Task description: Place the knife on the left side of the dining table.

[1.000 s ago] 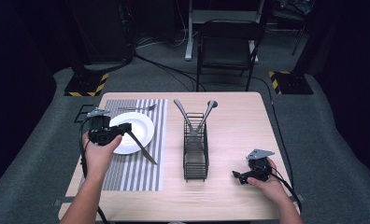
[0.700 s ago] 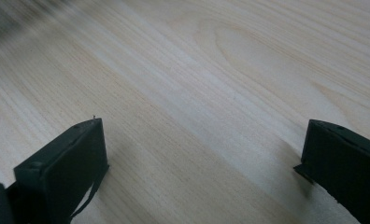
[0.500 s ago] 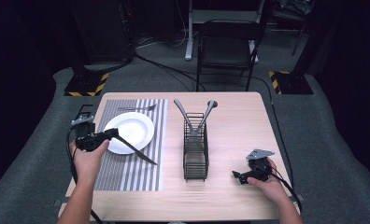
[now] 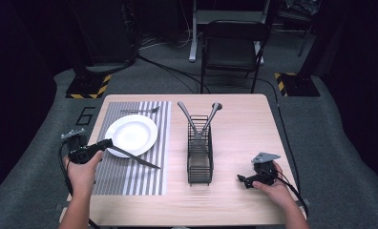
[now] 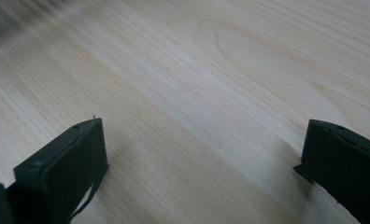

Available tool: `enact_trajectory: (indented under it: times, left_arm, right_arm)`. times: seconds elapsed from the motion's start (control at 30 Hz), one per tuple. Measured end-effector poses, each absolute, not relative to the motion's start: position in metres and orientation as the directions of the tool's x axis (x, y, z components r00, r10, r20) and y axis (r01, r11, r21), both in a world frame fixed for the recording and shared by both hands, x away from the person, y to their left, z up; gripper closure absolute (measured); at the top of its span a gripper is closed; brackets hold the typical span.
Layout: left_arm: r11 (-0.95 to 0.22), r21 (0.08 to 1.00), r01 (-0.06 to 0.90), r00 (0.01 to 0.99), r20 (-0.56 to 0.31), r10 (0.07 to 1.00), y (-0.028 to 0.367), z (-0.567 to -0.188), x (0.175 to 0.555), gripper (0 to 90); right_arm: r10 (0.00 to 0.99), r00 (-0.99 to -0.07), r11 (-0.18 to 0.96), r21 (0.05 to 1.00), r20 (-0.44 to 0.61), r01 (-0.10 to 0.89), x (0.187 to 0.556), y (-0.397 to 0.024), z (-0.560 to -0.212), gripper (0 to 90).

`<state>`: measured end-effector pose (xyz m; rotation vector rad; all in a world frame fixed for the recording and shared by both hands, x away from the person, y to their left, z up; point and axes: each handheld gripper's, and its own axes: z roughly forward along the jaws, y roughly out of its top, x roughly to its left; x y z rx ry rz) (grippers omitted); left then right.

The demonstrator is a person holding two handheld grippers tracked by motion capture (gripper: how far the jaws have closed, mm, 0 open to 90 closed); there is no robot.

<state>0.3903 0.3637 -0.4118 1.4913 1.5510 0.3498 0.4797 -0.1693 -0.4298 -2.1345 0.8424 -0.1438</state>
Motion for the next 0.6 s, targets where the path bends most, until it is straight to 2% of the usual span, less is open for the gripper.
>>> enact_trajectory:
  times: [0.6]
  left_arm:
    - [0.346,0.686,0.64,0.081,-0.508,0.858,0.393,-0.457,0.389,70.5]
  right_arm:
    - [-0.613,0.77,-0.442,-0.731,-0.176,-0.52,0.48,-0.169,-0.43,0.0]
